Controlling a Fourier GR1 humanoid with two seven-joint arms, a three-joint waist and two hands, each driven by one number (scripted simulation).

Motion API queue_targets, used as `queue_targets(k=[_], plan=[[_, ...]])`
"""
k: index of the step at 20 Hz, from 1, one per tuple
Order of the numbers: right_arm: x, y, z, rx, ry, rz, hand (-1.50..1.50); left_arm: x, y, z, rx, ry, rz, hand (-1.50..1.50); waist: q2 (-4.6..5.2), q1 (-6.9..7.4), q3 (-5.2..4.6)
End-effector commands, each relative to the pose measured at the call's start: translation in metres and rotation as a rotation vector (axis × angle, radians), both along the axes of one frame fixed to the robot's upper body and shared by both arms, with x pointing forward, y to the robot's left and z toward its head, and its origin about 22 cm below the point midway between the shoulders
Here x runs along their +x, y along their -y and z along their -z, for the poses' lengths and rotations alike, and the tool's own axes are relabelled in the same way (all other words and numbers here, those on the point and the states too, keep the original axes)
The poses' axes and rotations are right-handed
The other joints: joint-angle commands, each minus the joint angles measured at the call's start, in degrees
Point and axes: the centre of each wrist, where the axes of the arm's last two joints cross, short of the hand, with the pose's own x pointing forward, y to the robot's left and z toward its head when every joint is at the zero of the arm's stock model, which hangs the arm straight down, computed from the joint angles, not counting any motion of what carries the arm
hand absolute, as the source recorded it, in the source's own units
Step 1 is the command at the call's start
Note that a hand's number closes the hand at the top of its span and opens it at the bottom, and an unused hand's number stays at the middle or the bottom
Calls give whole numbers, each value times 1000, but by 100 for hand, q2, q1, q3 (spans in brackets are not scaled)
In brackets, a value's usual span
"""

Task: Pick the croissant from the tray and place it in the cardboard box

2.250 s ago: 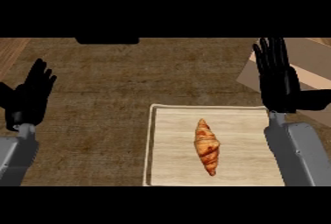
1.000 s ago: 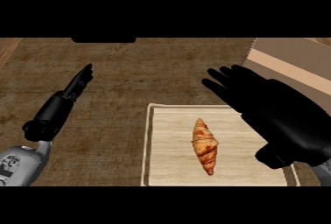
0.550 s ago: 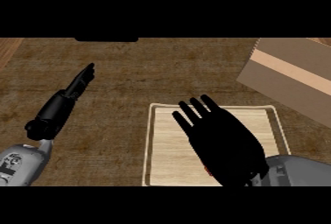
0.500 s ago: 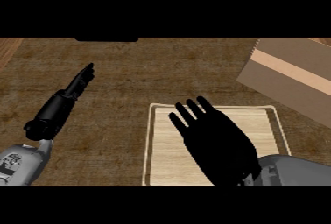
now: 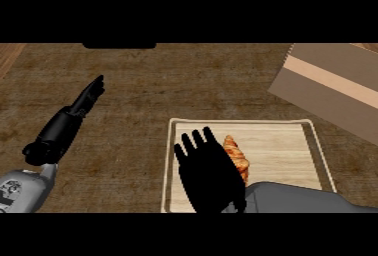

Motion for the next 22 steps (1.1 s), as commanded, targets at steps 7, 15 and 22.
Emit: queue_targets(k=[7,15,22], plan=[[-12,-35,25,-218,123,149,-150,-13,1,-1,1,-14,-3,0,-13,46,10],[-6,-22,52,-257,127,173,-150,-3,-16,-8,12,6,-19,0,29,3,17],[9,-11,73,-315,138,185,-150,3,18,2,-1,6,-6,0,57,-5,20]])
